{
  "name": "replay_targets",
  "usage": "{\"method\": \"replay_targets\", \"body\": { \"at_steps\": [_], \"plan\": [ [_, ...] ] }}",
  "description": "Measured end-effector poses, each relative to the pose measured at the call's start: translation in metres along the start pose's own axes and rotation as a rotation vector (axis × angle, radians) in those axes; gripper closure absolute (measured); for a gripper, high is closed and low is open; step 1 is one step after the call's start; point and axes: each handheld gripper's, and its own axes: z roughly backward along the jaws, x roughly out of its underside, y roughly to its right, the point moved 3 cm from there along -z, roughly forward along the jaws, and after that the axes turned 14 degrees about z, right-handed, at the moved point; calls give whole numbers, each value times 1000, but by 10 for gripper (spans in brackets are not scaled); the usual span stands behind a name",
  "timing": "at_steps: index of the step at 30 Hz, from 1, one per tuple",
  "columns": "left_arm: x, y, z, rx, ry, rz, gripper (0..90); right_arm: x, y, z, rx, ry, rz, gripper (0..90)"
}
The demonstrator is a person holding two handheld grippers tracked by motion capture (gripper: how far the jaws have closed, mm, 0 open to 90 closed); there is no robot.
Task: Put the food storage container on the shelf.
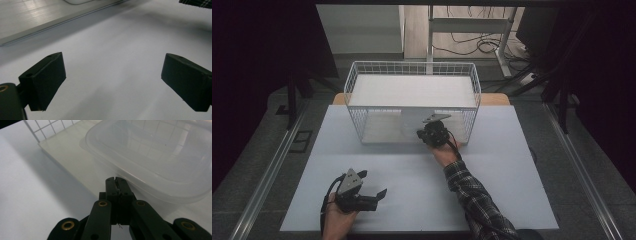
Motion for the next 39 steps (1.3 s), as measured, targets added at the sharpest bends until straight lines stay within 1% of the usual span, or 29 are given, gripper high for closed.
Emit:
{"method": "replay_targets", "body": {
  "at_steps": [4, 7, 10, 12, 14, 16, 20, 22, 28, 30, 35, 39],
  "plan": [
    [0, 0, 0, 0, 0, -1, 55, 0, 2, -3, 0, -9, -4, 886],
    [0, 0, 0, -1, 2, 0, 55, 1, 1, -3, 2, -7, 1, 863],
    [0, 0, 0, -1, 2, 1, 54, 0, 0, 0, -1, -1, 1, 800],
    [0, -1, 0, 2, 1, 5, 52, 0, -2, 1, -8, 1, 0, 741],
    [0, -1, 0, 3, 2, 10, 51, 0, -3, 3, -6, 2, 2, 681],
    [0, -2, 1, 8, 1, 19, 51, 0, -4, 5, -13, 4, -8, 621],
    [0, -3, 1, 23, -7, 37, 51, 1, -5, 10, -25, 7, -16, 540],
    [0, -3, 1, 27, -10, 37, 53, 2, -5, 12, -33, 6, -12, 506],
    [0, 1, -1, 32, -12, 5, 53, 4, -10, 20, -50, 8, -3, 443],
    [1, 1, -2, 35, -11, 1, 52, 4, -11, 23, -57, 10, 0, 423],
    [0, 0, -2, 44, -5, 9, 54, 5, -15, 30, -77, 12, 0, 368],
    [0, 1, -1, 68, 4, 16, 63, 5, -19, 34, -88, 15, 6, 331]
  ]
}}
